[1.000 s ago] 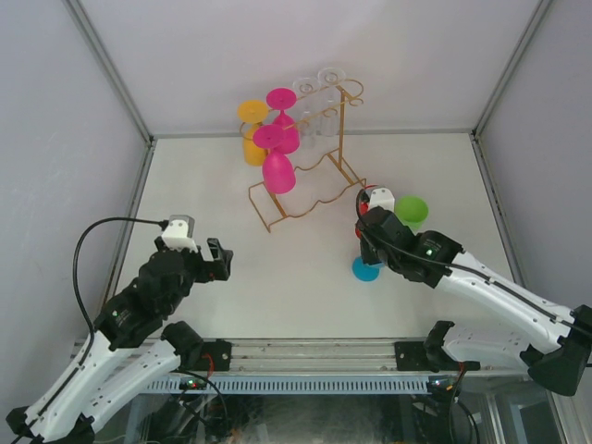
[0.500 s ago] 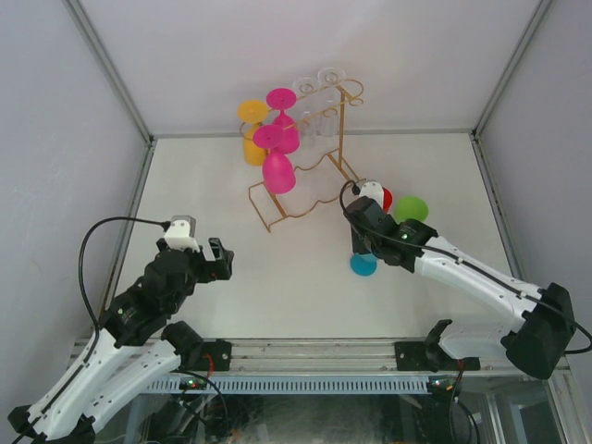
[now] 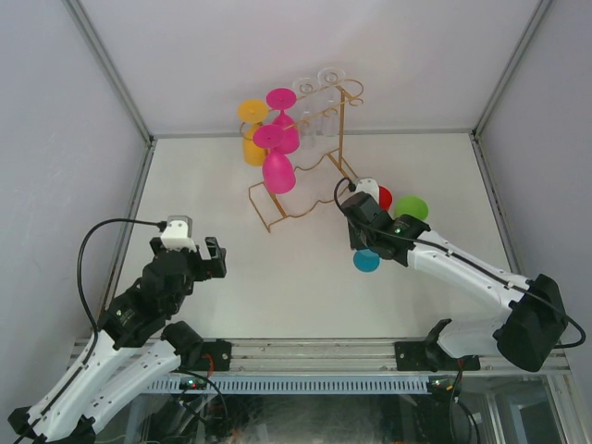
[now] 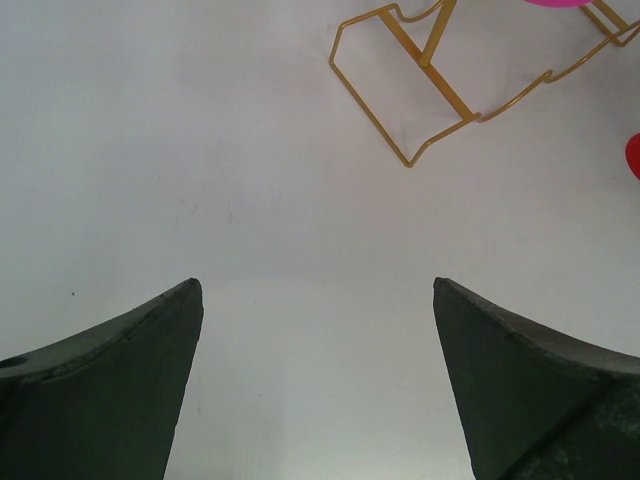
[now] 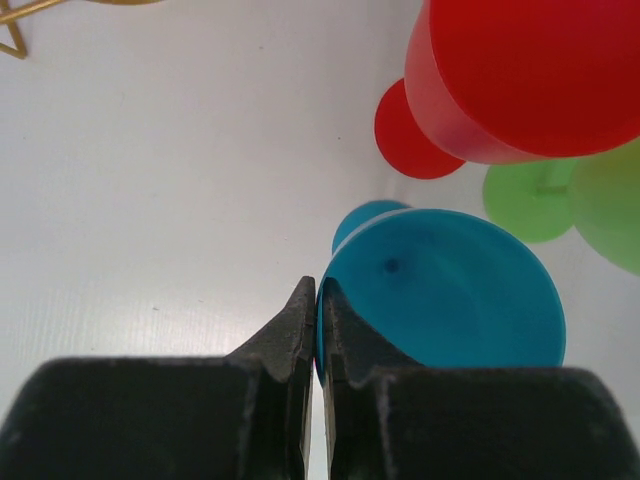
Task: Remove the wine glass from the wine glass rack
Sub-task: Place the wine glass at the center of the board.
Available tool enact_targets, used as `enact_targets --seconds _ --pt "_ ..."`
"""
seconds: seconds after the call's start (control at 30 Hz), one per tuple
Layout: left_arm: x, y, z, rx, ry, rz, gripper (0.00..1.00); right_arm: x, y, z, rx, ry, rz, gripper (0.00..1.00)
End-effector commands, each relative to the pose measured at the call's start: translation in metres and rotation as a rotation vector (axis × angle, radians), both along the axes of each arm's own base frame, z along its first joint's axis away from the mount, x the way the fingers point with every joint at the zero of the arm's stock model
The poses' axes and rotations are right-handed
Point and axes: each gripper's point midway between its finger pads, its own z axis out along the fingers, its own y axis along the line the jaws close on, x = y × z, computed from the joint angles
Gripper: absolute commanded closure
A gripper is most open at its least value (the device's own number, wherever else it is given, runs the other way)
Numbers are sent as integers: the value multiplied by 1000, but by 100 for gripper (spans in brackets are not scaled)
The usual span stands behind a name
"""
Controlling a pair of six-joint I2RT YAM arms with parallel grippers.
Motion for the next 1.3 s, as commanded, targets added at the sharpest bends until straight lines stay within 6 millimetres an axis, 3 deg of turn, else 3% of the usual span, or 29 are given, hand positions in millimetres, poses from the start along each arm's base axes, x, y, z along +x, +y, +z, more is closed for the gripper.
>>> enact_targets --seconds 0.0,0.1,0.33,0.53,0.93,1.27 --pt "7 2 8 19 -31 14 0 14 20 12 105 -16 43 100" --pt "8 3 7 34 -17 23 0 18 25 12 130 -19 44 100" --pt "8 3 7 29 -22 25 0 18 12 4 59 -2 5 100" --pt "8 4 7 31 -21 28 0 16 14 11 93 -7 7 100" --pt "8 3 6 32 -17 22 0 16 10 16 92 -27 -15 89" --pt "8 2 6 31 -17 21 0 18 14 29 117 -67 13 92"
